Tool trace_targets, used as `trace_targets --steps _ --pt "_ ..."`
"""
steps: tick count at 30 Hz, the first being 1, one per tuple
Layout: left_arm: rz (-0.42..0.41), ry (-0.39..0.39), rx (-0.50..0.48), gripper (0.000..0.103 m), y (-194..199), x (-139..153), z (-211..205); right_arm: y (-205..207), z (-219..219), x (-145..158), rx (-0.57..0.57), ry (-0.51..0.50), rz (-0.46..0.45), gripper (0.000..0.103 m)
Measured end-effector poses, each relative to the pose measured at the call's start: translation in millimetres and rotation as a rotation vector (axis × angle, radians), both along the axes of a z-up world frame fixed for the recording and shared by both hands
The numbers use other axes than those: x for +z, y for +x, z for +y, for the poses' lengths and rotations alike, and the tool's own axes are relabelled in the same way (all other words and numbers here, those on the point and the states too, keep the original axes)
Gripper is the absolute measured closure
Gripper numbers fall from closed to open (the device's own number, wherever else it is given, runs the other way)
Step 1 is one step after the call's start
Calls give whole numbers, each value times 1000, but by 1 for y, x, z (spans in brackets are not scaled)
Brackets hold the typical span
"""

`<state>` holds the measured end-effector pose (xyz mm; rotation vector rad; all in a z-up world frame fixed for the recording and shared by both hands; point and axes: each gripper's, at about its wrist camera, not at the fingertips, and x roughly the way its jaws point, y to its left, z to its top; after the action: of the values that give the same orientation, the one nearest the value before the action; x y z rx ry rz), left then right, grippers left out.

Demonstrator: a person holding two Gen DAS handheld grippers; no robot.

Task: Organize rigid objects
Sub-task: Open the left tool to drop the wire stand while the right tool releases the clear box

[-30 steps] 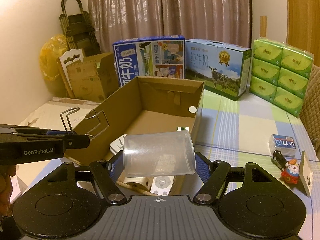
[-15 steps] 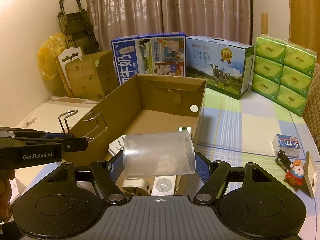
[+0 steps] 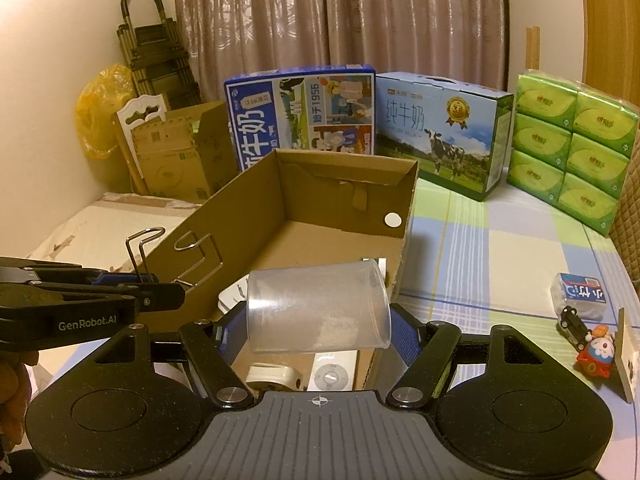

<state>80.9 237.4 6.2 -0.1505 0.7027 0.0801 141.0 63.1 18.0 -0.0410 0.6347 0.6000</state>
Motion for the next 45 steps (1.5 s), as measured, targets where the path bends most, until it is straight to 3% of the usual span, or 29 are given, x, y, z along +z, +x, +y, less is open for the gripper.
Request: trace_targets --steps 45 --pt "-19 22 22 81 -13 10 1 -4 7 3 19 23 6 33"
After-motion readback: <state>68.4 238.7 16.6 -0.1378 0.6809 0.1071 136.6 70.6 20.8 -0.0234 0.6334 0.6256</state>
